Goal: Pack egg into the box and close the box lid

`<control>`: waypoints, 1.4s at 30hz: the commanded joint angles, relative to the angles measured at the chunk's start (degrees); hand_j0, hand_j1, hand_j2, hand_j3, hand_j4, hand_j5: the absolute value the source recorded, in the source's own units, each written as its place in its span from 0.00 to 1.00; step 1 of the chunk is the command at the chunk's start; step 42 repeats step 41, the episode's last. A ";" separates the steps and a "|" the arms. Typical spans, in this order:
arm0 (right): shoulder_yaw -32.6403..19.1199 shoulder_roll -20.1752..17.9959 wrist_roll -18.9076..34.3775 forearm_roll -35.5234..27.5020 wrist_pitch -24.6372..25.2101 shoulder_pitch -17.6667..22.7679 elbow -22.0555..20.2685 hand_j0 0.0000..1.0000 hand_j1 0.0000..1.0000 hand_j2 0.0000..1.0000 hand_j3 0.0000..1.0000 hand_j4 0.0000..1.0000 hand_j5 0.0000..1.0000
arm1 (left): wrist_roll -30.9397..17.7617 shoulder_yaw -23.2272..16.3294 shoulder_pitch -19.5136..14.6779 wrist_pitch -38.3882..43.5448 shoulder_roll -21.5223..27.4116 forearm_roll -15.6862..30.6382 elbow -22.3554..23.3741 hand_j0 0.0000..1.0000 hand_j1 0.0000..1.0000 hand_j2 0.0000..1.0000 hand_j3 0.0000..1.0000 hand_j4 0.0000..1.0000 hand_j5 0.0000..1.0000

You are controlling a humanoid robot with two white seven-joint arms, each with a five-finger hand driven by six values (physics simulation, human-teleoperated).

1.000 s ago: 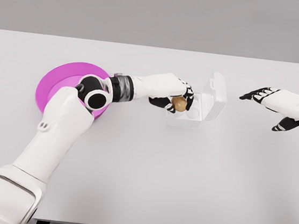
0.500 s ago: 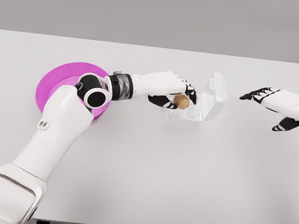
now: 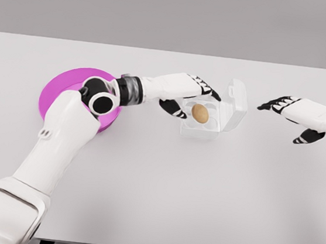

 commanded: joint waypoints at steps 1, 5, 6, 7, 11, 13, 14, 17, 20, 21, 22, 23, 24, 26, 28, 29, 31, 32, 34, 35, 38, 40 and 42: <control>-0.05 0.05 -0.03 -0.33 0.16 0.00 -1.09 1.00 1.00 1.00 1.00 1.00 1.00 | 0.03 0.44 0.00 0.16 0.26 0.77 -0.20 0.98 0.98 0.98 0.98 0.98 0.98; -0.05 0.31 -0.03 -0.33 0.16 -0.09 -1.18 1.00 1.00 1.00 1.00 1.00 1.00 | 0.03 0.45 0.09 0.16 1.92 4.72 -3.18 1.00 1.00 1.00 1.00 1.00 1.00; -0.05 0.31 -0.03 -0.33 0.16 -0.17 -1.18 1.00 1.00 1.00 1.00 1.00 1.00 | 0.03 0.44 0.17 0.16 3.24 7.00 -4.76 1.00 1.00 1.00 1.00 1.00 1.00; -0.05 0.40 -0.03 -0.33 0.16 -0.17 -1.18 1.00 1.00 1.00 1.00 1.00 1.00 | 0.03 0.27 0.44 0.16 5.17 9.91 -6.87 1.00 1.00 1.00 1.00 1.00 1.00; 0.39 0.49 -0.03 -0.33 0.16 -0.09 -3.20 1.00 1.00 1.00 1.00 1.00 1.00 | 0.03 -0.35 0.97 0.16 13.70 20.90 -13.38 1.00 1.00 1.00 1.00 1.00 1.00; 0.39 0.84 -0.03 -0.33 0.16 0.26 -3.29 1.00 1.00 1.00 1.00 1.00 1.00 | 0.03 -0.35 1.66 0.16 18.61 26.34 -16.89 1.00 1.00 1.00 1.00 1.00 1.00; 0.57 0.84 -0.03 -0.33 0.16 0.26 -3.37 1.00 1.00 1.00 1.00 1.00 1.00 | 0.03 -0.26 2.28 0.16 20.64 29.15 -18.04 1.00 1.00 1.00 1.00 1.00 1.00; 0.48 0.84 -0.03 -0.42 0.16 1.76 -7.77 1.00 1.00 1.00 1.00 1.00 1.00 | 0.03 0.27 4.30 0.16 28.73 37.95 -21.56 1.00 1.00 1.00 1.00 1.00 1.00; 0.31 0.84 -0.03 -0.42 0.16 2.29 -10.14 1.00 1.00 1.00 1.00 1.00 1.00 | 0.03 0.36 5.62 0.16 33.48 45.07 -21.82 1.00 1.00 1.00 1.00 1.00 1.00; 0.04 0.84 -0.03 -0.42 0.16 2.46 -10.84 1.00 1.00 1.00 1.00 1.00 1.00 | 0.03 0.71 5.89 0.16 34.62 46.91 -21.91 1.00 1.00 1.00 1.00 1.00 1.00; -0.13 0.84 -0.03 -0.51 0.16 2.46 -11.11 1.00 1.00 1.00 1.00 1.00 1.00 | 0.03 1.50 6.50 0.16 35.41 47.79 -21.91 1.00 1.00 1.00 1.00 1.00 1.00; -0.13 0.75 -0.03 -0.95 0.16 2.55 -11.90 1.00 1.00 1.00 1.00 1.00 1.00 | 0.03 3.52 7.99 0.16 36.20 48.67 -22.00 1.00 1.00 1.00 1.00 1.00 1.00; -0.13 0.75 -0.03 -1.91 0.16 2.81 -13.04 1.00 1.00 1.00 1.00 1.00 1.00 | 0.03 4.57 9.05 0.16 36.64 48.76 -22.17 1.00 1.00 1.00 1.00 1.00 1.00; -0.05 0.75 -0.03 -2.62 0.16 4.22 -16.20 1.00 1.00 1.00 1.00 1.00 1.00 | 0.03 5.28 10.63 0.16 38.31 48.85 -22.17 1.00 1.00 1.00 1.00 1.00 1.00; 0.04 0.75 -0.03 -2.62 0.16 5.01 -17.88 1.00 1.00 1.00 1.00 1.00 1.00 | 0.03 5.37 12.21 0.16 39.54 48.76 -22.08 1.00 1.00 1.00 1.00 1.00 1.00; 0.04 0.84 -0.03 -2.62 0.16 5.01 -17.79 1.00 1.00 1.00 1.00 1.00 1.00 | 0.03 5.37 12.74 0.16 39.98 48.76 -22.08 1.00 1.00 1.00 1.00 1.00 1.00; -0.22 0.84 -0.03 -2.88 0.16 4.92 -17.44 1.00 1.00 1.00 1.00 1.00 1.00 | 0.03 6.51 13.71 0.16 40.69 48.76 -21.47 1.00 1.00 1.00 1.00 1.00 1.00; -0.31 0.67 -0.03 -3.58 0.16 4.92 -17.26 1.00 1.00 1.00 1.00 1.00 1.00 | 0.03 7.30 14.50 0.16 40.77 48.68 -21.38 1.00 1.00 1.00 1.00 1.00 1.00; -3.38 0.67 -0.03 -4.64 0.16 5.19 -17.00 1.00 1.00 1.00 1.00 1.00 1.00 | 0.03 7.48 14.85 0.16 41.04 48.06 -20.68 1.00 1.00 1.00 1.00 1.00 1.00; -5.40 0.67 -0.03 -4.64 0.16 5.88 -16.56 1.00 1.00 1.00 1.00 1.00 1.00 | 0.03 7.56 14.85 0.16 41.21 47.97 -20.41 1.00 1.00 1.00 1.00 1.00 1.00; -11.38 0.58 -0.03 -4.64 0.16 7.91 -12.52 1.00 1.00 1.00 1.00 1.00 1.00 | 0.03 7.56 14.94 0.16 41.30 47.97 -20.41 1.00 1.00 1.00 1.00 1.00 1.00; -11.39 0.40 -0.03 -4.64 0.16 7.91 -11.99 1.00 1.00 1.00 1.00 1.00 1.00 | 0.03 7.56 15.12 0.16 41.48 47.80 -20.41 1.00 1.00 1.00 1.00 1.00 1.00; -11.47 0.40 -0.03 -4.64 0.16 7.91 -12.08 1.00 1.00 1.00 1.00 1.00 1.00 | 0.03 7.56 15.47 0.16 41.56 47.80 -20.41 1.00 1.00 1.00 1.00 1.00 1.00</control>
